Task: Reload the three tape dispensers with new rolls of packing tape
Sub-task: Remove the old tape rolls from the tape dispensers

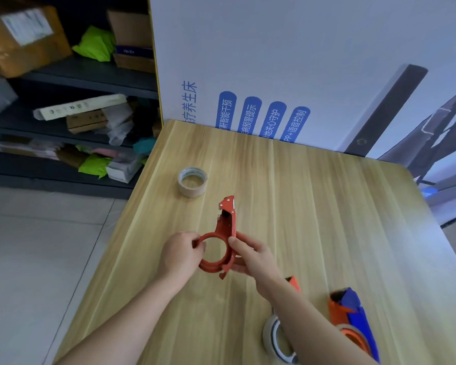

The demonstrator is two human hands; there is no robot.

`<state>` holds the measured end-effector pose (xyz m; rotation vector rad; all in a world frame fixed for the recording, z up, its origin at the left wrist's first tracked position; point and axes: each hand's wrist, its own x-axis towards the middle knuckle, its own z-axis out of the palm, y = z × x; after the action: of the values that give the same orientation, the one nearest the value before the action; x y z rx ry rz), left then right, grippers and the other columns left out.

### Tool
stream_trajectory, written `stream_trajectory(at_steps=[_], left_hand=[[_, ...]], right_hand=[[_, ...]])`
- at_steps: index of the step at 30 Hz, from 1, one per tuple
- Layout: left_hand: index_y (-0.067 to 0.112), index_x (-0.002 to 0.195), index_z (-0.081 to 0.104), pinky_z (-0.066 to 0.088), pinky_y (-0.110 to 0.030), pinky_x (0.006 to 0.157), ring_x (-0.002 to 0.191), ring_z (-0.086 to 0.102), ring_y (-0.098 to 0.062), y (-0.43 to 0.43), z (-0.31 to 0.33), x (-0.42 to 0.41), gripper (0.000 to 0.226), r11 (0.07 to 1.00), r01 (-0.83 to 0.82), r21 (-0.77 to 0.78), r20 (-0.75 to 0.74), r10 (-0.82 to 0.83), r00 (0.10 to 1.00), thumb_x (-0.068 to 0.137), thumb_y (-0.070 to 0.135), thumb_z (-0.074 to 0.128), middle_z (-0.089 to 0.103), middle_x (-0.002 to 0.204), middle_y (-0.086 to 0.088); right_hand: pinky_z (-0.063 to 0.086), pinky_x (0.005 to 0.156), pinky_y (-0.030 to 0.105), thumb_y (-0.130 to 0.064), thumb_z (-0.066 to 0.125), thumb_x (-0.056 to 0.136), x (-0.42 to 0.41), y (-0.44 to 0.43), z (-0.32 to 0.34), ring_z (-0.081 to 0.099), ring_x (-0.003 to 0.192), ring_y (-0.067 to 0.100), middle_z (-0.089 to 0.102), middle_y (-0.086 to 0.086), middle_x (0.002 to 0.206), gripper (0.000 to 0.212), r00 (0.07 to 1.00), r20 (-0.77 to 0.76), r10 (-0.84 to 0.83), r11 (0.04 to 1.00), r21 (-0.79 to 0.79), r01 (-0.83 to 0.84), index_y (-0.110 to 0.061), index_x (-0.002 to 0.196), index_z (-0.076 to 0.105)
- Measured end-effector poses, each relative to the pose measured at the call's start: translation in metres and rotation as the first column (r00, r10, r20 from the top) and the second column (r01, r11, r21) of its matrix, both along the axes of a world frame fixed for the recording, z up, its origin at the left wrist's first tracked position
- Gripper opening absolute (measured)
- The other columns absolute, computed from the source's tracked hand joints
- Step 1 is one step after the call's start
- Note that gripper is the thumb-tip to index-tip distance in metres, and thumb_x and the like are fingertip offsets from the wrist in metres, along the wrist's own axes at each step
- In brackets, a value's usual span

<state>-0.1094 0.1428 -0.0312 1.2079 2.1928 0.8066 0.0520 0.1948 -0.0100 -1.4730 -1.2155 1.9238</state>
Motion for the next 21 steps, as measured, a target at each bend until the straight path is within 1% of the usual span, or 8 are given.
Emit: stream_trajectory(at_steps=[2, 4, 6, 9, 11, 15, 19, 21], left_hand=[[0.014, 0.069, 0.069, 0.046, -0.031, 0.051, 0.058, 0.06, -0.017, -0.031, 0.0, 0.016, 0.017, 0.999, -0.03, -0.013, 0.01, 0.031, 0.999, 0.084, 0.019, 0.063, 0.063, 0.062, 0.0], [0.014, 0.07, 0.07, 0.044, -0.028, 0.05, 0.059, 0.06, -0.016, -0.062, -0.004, 0.031, 0.016, 0.998, -0.064, -0.031, 0.002, 0.064, 0.998, 0.083, 0.02, 0.064, 0.062, 0.064, 0.001], [0.012, 0.072, 0.071, 0.044, -0.029, 0.054, 0.062, 0.06, -0.018, -0.092, -0.011, 0.046, 0.015, 0.994, -0.09, -0.054, -0.005, 0.09, 0.996, 0.084, 0.019, 0.065, 0.06, 0.068, 0.0], [0.013, 0.073, 0.071, 0.045, -0.033, 0.058, 0.063, 0.059, -0.018, -0.13, -0.021, 0.062, 0.016, 0.986, -0.126, -0.104, 0.003, 0.127, 0.992, 0.085, 0.02, 0.064, 0.056, 0.07, 0.002], [0.013, 0.075, 0.072, 0.044, -0.033, 0.059, 0.063, 0.058, -0.019, -0.149, -0.026, 0.067, 0.015, 0.984, -0.135, -0.118, -0.011, 0.134, 0.991, 0.085, 0.021, 0.065, 0.053, 0.069, 0.003], [0.01, 0.079, 0.072, 0.044, -0.032, 0.06, 0.065, 0.057, -0.019, -0.171, -0.035, 0.066, 0.018, 0.987, -0.108, -0.119, -0.037, 0.104, 0.994, 0.087, 0.024, 0.064, 0.053, 0.071, 0.002], [0.011, 0.088, 0.07, 0.049, -0.035, 0.07, 0.079, 0.061, -0.02, -0.18, -0.046, 0.058, 0.015, 0.974, -0.028, -0.225, -0.047, 0.018, 0.999, 0.088, 0.023, 0.061, 0.063, 0.087, -0.003], [0.012, 0.093, 0.069, 0.048, -0.033, 0.074, 0.087, 0.062, -0.022, -0.178, -0.048, 0.056, 0.015, 0.958, 0.014, -0.286, -0.059, -0.032, 0.998, 0.089, 0.022, 0.059, 0.067, 0.095, -0.004]], right_hand=[[0.057, 0.089, 0.045, -0.024, 0.066, 0.091, 0.014, -0.022, -0.001, 0.074, 0.084, 0.033, 0.073, 0.013, 0.089, 0.025, 0.998, 0.031, 0.052, 0.999, -0.003, -0.052, -0.023, 0.116, 0.069], [0.058, 0.088, 0.045, -0.019, 0.067, 0.091, 0.027, -0.045, -0.004, 0.074, 0.087, 0.03, 0.076, 0.015, 0.097, 0.027, 0.994, 0.066, 0.082, 0.997, 0.003, -0.082, -0.015, 0.118, 0.069], [0.059, 0.086, 0.045, -0.013, 0.067, 0.09, 0.038, -0.067, -0.009, 0.073, 0.087, 0.028, 0.075, 0.018, 0.102, 0.029, 0.988, 0.109, 0.106, 0.994, 0.009, -0.107, -0.005, 0.118, 0.068], [0.058, 0.085, 0.047, -0.01, 0.069, 0.089, 0.048, -0.099, -0.019, 0.072, 0.094, 0.032, 0.073, 0.017, 0.106, 0.032, 0.975, 0.16, 0.152, 0.988, -0.003, -0.153, -0.001, 0.12, 0.066], [0.058, 0.086, 0.048, -0.011, 0.07, 0.088, 0.051, -0.116, -0.025, 0.071, 0.098, 0.032, 0.073, 0.014, 0.107, 0.035, 0.968, 0.186, 0.17, 0.985, -0.008, -0.171, -0.002, 0.121, 0.066], [0.06, 0.083, 0.04, -0.014, 0.069, 0.088, 0.049, -0.138, -0.032, 0.072, 0.092, 0.021, 0.075, 0.004, 0.103, 0.03, 0.93, 0.292, 0.225, 0.966, 0.06, -0.253, -0.011, 0.118, 0.07], [0.058, 0.084, 0.038, -0.021, 0.068, 0.087, 0.047, -0.153, -0.034, 0.07, 0.088, 0.011, 0.071, -0.014, 0.087, 0.028, 0.864, 0.43, 0.263, 0.935, 0.108, -0.338, -0.022, 0.115, 0.071], [0.058, 0.086, 0.037, -0.024, 0.068, 0.088, 0.046, -0.157, -0.035, 0.07, 0.091, 0.012, 0.074, -0.007, 0.095, 0.035, 0.837, 0.47, 0.281, 0.923, 0.105, -0.369, -0.024, 0.122, 0.067]])
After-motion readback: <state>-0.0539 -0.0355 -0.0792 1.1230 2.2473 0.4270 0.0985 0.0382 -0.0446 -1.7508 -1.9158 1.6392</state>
